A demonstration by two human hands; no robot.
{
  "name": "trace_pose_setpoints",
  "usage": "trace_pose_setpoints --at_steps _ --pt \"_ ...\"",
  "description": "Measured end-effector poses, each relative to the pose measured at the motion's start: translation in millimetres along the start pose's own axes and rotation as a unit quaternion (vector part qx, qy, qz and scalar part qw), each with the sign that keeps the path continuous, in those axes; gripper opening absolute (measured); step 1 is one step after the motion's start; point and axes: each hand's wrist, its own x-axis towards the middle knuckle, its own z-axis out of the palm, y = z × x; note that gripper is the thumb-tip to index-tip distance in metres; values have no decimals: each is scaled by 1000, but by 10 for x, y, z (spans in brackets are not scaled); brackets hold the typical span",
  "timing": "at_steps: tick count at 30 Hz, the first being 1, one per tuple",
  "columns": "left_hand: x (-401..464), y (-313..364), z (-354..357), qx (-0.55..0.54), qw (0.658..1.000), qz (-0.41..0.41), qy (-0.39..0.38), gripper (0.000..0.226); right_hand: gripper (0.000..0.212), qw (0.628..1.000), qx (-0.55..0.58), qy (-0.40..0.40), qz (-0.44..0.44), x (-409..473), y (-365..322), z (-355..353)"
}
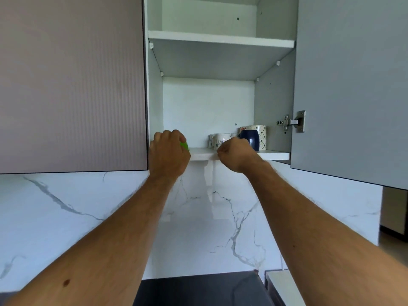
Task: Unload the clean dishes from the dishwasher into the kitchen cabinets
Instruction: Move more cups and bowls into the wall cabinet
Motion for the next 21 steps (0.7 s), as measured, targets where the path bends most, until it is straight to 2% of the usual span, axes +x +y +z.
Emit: trace_pose_setpoints --at_steps 6,14,21 --pt "-320 499 -327 17 996 -42 -82 30 31 1000 6 15 -2 -557 151 -397" --pt "-717 1426 -749 11 997 -55 -52 48 38 998 14 65 -3 -1326 502 -1129" --pt "-1224 2293 -1185 17 998 -41 -49 52 35 991 13 133 -23 -2128 720 -1813"
